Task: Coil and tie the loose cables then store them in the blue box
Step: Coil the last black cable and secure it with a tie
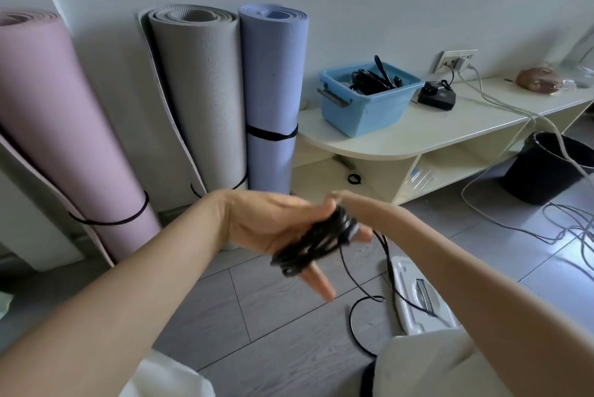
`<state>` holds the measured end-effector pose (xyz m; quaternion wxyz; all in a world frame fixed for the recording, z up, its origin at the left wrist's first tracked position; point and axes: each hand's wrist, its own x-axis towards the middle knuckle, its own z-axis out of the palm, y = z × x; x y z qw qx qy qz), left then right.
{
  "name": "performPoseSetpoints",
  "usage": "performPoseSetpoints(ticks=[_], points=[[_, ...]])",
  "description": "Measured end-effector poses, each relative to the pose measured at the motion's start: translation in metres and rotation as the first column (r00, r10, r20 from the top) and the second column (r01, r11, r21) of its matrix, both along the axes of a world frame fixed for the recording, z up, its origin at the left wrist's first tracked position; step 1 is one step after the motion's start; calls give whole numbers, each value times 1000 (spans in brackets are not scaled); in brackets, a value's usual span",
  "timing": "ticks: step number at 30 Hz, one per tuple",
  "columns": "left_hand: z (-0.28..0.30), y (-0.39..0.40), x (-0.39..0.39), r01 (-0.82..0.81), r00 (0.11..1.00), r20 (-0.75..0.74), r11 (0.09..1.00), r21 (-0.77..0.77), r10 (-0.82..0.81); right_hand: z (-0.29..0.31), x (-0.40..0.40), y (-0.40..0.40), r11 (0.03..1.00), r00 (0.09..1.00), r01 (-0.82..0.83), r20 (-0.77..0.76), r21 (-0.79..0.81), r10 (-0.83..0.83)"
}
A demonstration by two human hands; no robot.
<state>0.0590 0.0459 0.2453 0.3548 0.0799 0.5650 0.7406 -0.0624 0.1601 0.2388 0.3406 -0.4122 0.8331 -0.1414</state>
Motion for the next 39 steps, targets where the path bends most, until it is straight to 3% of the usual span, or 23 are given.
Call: performPoseSetpoints(ticks=[2,4,7,10,12,14,18,21,24,29,31,35,37,39], points=[[-15,0,1,84,988,140,982,-168,-60,5,-6,3,998,986,-60,-159,-27,55],[-21,-5,4,88,972,237,929,-361,0,12,-13,5,994,964,-82,-258,-78,60],[-25,-20,9,-144,935,213,853,-501,283,24,-26,10,963,971,-37,-238,-268,-28],[-28,-41,7,-473,786,198,776,-417,585,35,-29,8,923,976,60,-170,-381,-134],[-25,-50,3,-606,704,128,685,-403,698,39,-27,4,892,984,136,-45,-432,-172],[-23,-52,-1,-724,608,163,627,-286,777,43,-24,4,863,976,217,106,-457,-189],[-14,-43,-11,-873,437,68,441,-209,897,46,-18,5,843,897,291,436,-452,-75],[-5,-35,-21,-948,282,57,288,-136,958,42,-16,6,855,845,245,532,-457,42],[-1,-36,-28,-946,298,48,302,-122,953,40,-20,9,823,811,303,583,-480,41],[1,-34,-26,-847,516,50,518,-116,855,46,-35,17,623,665,586,747,-517,-5],[-1,-35,-26,-878,469,42,471,-83,882,45,-33,16,656,690,529,723,-539,37],[2,-43,-30,-987,154,44,156,-46,987,38,-7,7,848,761,207,625,-488,173],[7,-41,-32,-994,107,82,104,42,991,33,6,4,895,738,124,643,-427,204],[14,-34,-33,-983,130,90,116,143,987,28,17,1,926,755,43,620,-375,216]])
